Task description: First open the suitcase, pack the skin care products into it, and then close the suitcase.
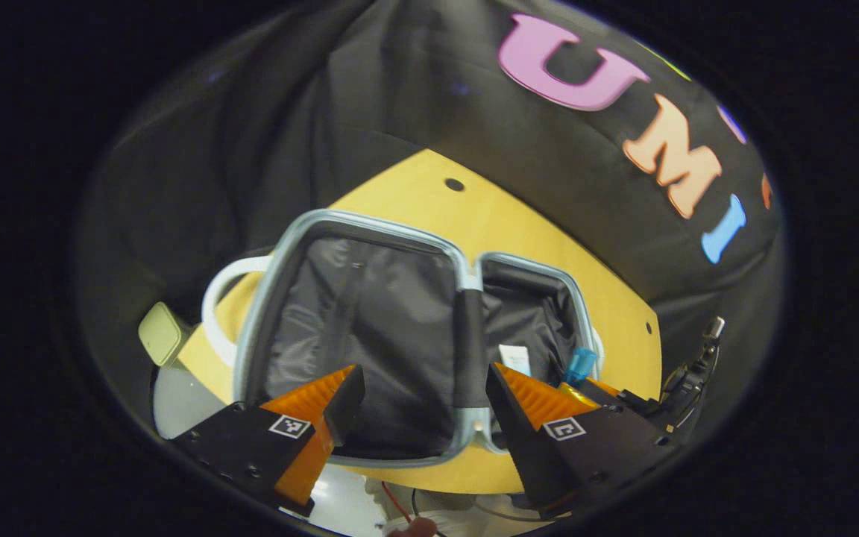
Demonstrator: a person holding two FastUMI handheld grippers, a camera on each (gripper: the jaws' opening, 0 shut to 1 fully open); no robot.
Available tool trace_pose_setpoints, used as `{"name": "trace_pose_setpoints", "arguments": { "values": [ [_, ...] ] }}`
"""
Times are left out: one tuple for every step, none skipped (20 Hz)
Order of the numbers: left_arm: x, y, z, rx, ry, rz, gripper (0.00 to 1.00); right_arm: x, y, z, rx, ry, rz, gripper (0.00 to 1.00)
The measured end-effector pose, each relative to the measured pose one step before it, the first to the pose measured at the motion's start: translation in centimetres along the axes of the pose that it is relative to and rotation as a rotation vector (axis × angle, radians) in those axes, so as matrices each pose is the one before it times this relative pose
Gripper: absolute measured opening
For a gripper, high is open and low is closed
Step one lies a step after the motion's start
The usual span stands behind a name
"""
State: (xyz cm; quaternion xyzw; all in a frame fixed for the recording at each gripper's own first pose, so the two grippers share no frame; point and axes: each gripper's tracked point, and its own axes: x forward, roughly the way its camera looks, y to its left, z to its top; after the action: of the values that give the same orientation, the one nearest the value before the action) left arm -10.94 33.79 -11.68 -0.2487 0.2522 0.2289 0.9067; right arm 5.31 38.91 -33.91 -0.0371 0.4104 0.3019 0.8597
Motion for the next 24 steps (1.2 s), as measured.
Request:
{"name": "trace_pose_setpoints", "arguments": {
  "values": [
    [-0.134, 1.531, 0.449, -0.02377, -0.01341, 0.02254, 0.96, 0.033, 0.201, 0.184, 0.00199, -0.00874, 0.00539, 0.76],
    [-0.061, 1.543, 0.315, -0.02523, -0.017, 0.02187, 0.96, -0.117, 0.065, 0.464, -0.00027, -0.01732, 0.00235, 0.87],
    [0.02, 1.506, 0.361, -0.02153, -0.00978, 0.02242, 0.97, -0.373, -0.031, 0.621, -0.00345, -0.02074, -0.00241, 0.88],
    [0.001, 1.667, 0.364, -0.01614, -0.00821, 0.02241, 0.97, -0.446, -0.065, 0.891, -0.00249, -0.02944, -0.00162, 0.96],
    [-0.026, 1.619, 0.303, -0.01379, -0.01093, 0.02791, 0.97, -0.34, -0.25, 0.819, 0.00148, -0.02942, -0.00155, 0.98],
    [0.311, 1.331, 0.288, -0.01297, -0.0097, 0.02253, 0.94, -0.63, -0.188, 0.894, 0.00689, -0.03023, 0.00072, 0.98],
    [0.19, 1.142, 0.502, -0.02024, -0.00779, 0.02193, 0.96, -0.824, -0.341, 1.049, 0.00903, -0.02747, -0.00236, 0.98],
    [0.1, 1.03, 0.638, -0.02485, -0.00736, 0.01831, 0.97, -0.831, -0.516, 0.95, 0.00655, -0.02802, -0.00613, 0.98],
    [0.231, 0.793, 0.764, -0.02115, -0.01065, 0.00943, 0.97, -0.905, -0.817, 0.862, 0.0013, -0.02396, -0.01492, 0.98],
    [0.484, 0.801, 0.348, -0.01813, -0.0055, 0.01442, 0.96, -0.855, -1.044, 0.726, -0.00824, -0.02068, -0.02377, 0.94],
    [0.529, 0.74, 0.078, -0.01205, -0.00187, 0.01322, 0.96, -0.846, -1.237, 0.678, -0.01251, -0.02017, -0.02871, 0.98],
    [0.577, 1.178, 0.005, -0.00924, 0.00169, 0.01712, 0.96, -0.866, -1.254, 0.689, -0.01278, -0.016, -0.02908, 0.98],
    [0.758, 0.941, -0.161, -0.00432, 0.00671, 0.01633, 0.96, -0.951, -1.293, 0.583, -0.01047, -0.01409, -0.02886, 0.98],
    [0.775, 0.59, 0.171, -0.00662, 0.00567, 0.00637, 0.96, -0.935, -1.269, 0.551, -0.00589, -0.01195, -0.03033, 0.98],
    [0.706, 0.512, 0.009, -0.01863, 0.00721, 0.00849, 0.99, -0.866, -1.243, 0.579, 0.00157, -0.01228, -0.0279, 0.98],
    [0.752, 0.221, 0.19, -0.02283, 0.01311, -0.00903, 0.94, -0.892, -1.036, 0.56, 0.01236, -0.01065, -0.02298, 0.98],
    [0.768, 0.076, -0.037, -0.02546, 0.01535, -0.013, 0.92, -0.923, -0.663, 0.368, 0.01457, -0.0086, -0.01287, 0.98],
    [0.53, 0.285, -0.096, -0.0225, 0.01246, -0.01127, 0.85, -0.893, -0.64, 0.252, 0.00906, -0.00627, -0.01379, 0.98],
    [0.738, -0.074, -0.267, -0.01738, 0.02358, -0.01587, 0.81, -0.718, -0.818, 0.286, 0.00373, -0.01089, -0.01708, 0.97],
    [0.639, -0.264, -0.223, -0.01262, 0.01384, -0.02278, 0.77, -0.753, -0.783, 0.245, 0.00084, -0.00805, -0.01952, 0.97],
    [0.551, -0.049, -0.007, -0.00424, 0.00917, -0.01569, 0.73, -0.574, -0.515, -0.027, 0.00684, -0.00197, -0.01659, 0.97],
    [0.508, 0.126, -0.009, -0.00223, 0.00817, -0.00413, 0.65, -0.52, -0.359, -0.05, 0.00888, 0.0009, -0.00941, 0.98],
    [0.337, 0.031, -0.077, -0.00105, 0.01187, -0.00433, 0.61, -0.438, -0.304, -0.094, 0.00895, 0.0001, -0.0108, 0.98],
    [0.235, -0.052, -0.075, -0.00412, 0.01163, -0.00446, 0.46, -0.428, -0.298, -0.059, 0.00621, -0.00219, -0.0111, 0.98]
  ]
}}
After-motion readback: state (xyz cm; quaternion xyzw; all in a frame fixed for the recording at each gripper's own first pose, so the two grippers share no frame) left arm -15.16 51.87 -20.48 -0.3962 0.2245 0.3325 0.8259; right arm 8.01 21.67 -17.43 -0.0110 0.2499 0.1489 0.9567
